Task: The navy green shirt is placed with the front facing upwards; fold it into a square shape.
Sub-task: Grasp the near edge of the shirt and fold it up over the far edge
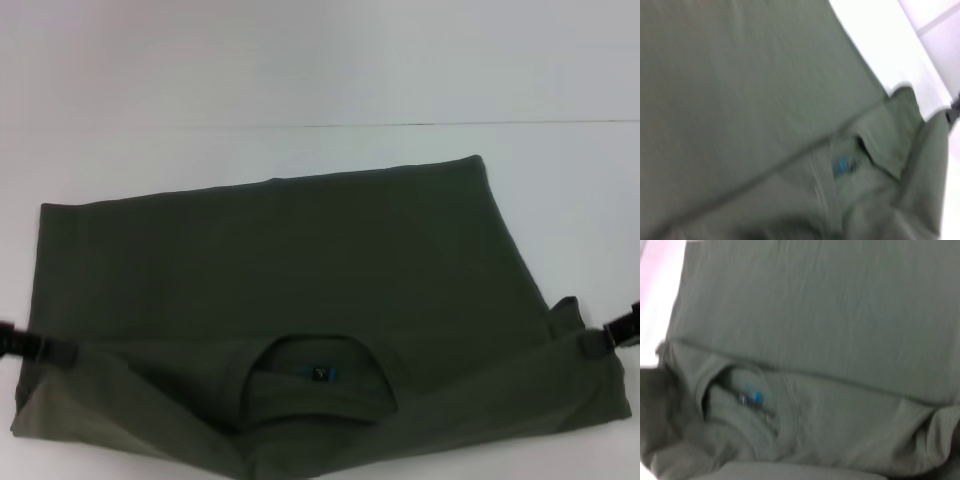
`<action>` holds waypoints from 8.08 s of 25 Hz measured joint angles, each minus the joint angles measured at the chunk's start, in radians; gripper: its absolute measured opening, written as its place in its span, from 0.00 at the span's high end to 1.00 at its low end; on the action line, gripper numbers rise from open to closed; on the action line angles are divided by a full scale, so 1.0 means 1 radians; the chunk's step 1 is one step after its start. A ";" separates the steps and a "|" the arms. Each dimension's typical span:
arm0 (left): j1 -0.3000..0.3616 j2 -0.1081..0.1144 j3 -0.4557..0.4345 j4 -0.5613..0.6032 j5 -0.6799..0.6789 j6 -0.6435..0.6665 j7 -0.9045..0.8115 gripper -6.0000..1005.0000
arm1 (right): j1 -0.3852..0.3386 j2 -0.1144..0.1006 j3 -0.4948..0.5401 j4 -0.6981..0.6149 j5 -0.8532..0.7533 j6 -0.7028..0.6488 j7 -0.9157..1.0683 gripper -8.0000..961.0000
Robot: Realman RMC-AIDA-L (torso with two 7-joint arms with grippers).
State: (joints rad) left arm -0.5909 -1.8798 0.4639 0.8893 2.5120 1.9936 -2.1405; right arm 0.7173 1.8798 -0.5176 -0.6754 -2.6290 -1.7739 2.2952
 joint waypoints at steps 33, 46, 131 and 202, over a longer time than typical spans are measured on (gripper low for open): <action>0.069 -0.025 0.020 -0.120 0.038 -0.038 -0.246 0.72 | -0.044 0.020 0.046 0.005 0.132 0.039 -0.045 0.95; 0.064 -0.043 0.054 -0.110 0.131 -0.029 -0.310 0.35 | -0.032 0.021 0.043 0.004 0.156 0.046 -0.050 0.95; 0.023 -0.113 0.235 -0.193 0.154 -0.122 -0.269 0.96 | -0.032 0.022 0.041 0.013 0.158 0.062 -0.053 0.95; -0.027 -0.071 -0.097 -0.188 -0.267 -0.496 -0.084 0.92 | -0.023 0.143 0.067 0.015 0.446 0.588 -0.058 0.92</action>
State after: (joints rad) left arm -0.6178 -1.9504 0.3671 0.7016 2.2450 1.4972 -2.2245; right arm 0.6942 2.0232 -0.4509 -0.6599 -2.1828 -1.1862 2.2372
